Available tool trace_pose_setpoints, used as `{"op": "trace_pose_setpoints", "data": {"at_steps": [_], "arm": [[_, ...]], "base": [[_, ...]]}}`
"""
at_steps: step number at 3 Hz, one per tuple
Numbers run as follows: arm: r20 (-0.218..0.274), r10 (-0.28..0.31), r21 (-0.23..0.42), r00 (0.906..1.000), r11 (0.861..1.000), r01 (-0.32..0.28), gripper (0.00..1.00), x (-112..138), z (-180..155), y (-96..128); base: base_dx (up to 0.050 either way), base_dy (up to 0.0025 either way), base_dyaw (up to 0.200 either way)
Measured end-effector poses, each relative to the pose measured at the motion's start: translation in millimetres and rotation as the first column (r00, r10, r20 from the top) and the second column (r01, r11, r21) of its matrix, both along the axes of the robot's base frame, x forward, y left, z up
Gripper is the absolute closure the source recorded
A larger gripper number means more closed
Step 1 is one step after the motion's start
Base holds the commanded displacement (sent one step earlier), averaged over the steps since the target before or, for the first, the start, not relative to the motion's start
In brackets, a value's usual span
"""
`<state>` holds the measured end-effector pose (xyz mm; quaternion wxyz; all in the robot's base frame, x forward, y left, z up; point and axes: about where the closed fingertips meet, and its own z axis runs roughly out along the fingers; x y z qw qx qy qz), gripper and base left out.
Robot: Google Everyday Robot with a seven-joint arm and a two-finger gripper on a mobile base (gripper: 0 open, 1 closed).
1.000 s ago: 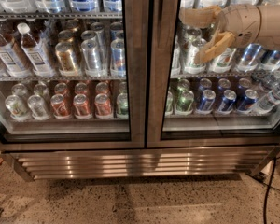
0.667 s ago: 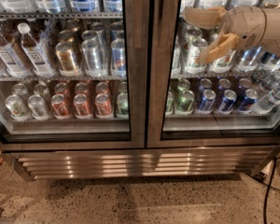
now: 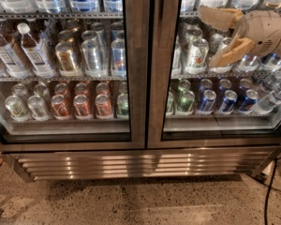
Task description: Open right fridge door
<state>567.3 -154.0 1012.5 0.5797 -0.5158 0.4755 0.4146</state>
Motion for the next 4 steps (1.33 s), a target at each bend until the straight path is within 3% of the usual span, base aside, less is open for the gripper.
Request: {"op": "trace_pose_setpoints", "data": {"at_steps": [1,3,4], "arm": [[0.001,0.017,-0.024,0.9999,1.0,-0.017,0.0,10.8,7.7,15.2],[0.001,0.017,-0.024,0.9999,1.0,-0.017,0.0,10.8,7.7,15.2],[0.001,0.014,-0.024,0.9999,1.0,-0.014,0.0,10.3,7.7,15.1]], "base": [[0.0,0.0,0.0],[0.0,-0.00001,0.198],[0.0,0.0,0.0]]}}
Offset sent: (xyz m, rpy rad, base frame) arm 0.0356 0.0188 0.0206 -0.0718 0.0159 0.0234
